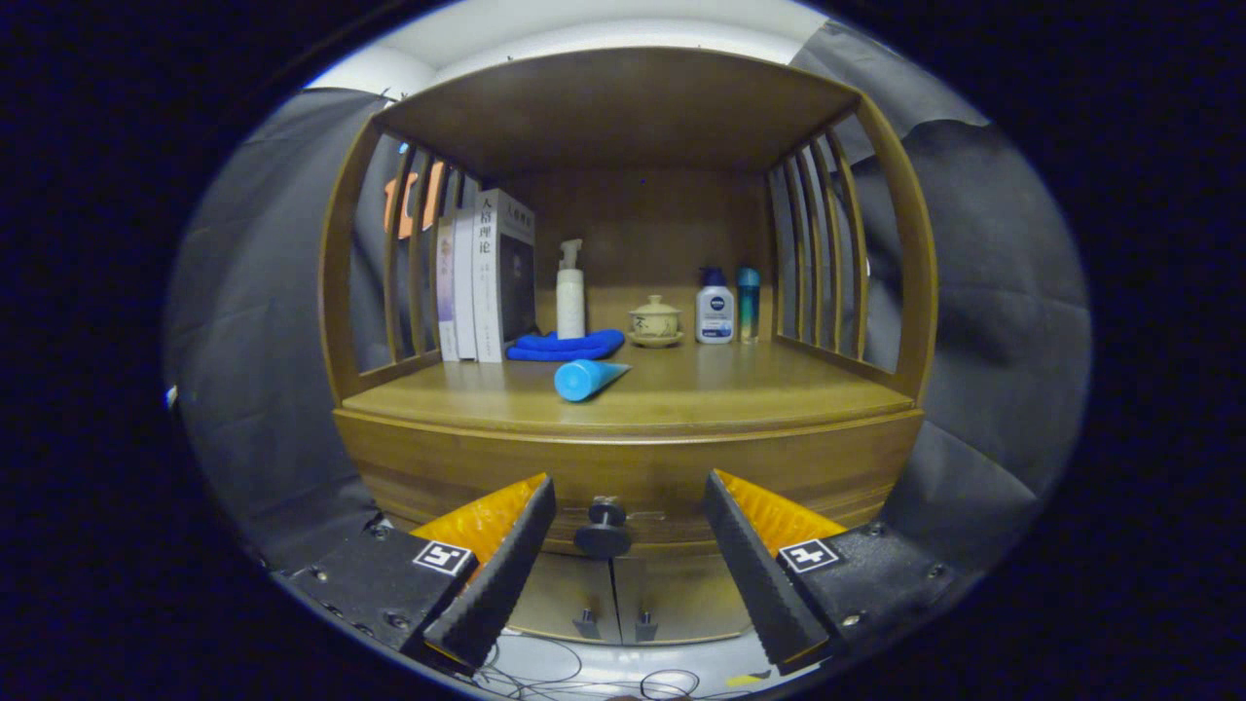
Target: Pull open the drawer, take out the items inside it, and place them on the countertop above the cabinet.
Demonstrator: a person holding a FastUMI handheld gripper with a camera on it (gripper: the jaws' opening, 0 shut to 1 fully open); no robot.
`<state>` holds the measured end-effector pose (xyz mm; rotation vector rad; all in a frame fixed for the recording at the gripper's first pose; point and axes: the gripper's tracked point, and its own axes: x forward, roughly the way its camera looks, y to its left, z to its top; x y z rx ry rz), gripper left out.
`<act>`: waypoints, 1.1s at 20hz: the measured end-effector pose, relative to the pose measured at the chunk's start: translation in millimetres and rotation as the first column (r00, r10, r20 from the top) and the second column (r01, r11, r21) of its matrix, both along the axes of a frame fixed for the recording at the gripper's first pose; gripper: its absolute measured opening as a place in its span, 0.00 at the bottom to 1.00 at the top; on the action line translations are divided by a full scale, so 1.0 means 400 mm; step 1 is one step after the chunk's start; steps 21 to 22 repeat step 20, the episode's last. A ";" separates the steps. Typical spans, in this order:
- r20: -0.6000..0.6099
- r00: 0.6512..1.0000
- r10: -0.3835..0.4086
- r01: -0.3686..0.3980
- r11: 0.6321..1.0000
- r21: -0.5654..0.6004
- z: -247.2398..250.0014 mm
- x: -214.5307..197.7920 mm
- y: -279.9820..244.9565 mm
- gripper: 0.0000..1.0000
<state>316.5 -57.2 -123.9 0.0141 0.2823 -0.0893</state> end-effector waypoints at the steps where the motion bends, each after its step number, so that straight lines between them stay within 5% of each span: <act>1: 0.004 1.000 0.007 -0.007 1.000 0.006 0.015 -0.020 0.004 1.00; 15: 0.206 0.968 0.146 -0.154 0.988 0.023 0.312 -0.372 0.106 0.99; 22: 0.306 0.938 0.165 -0.183 0.983 0.030 0.358 -0.491 0.145 0.99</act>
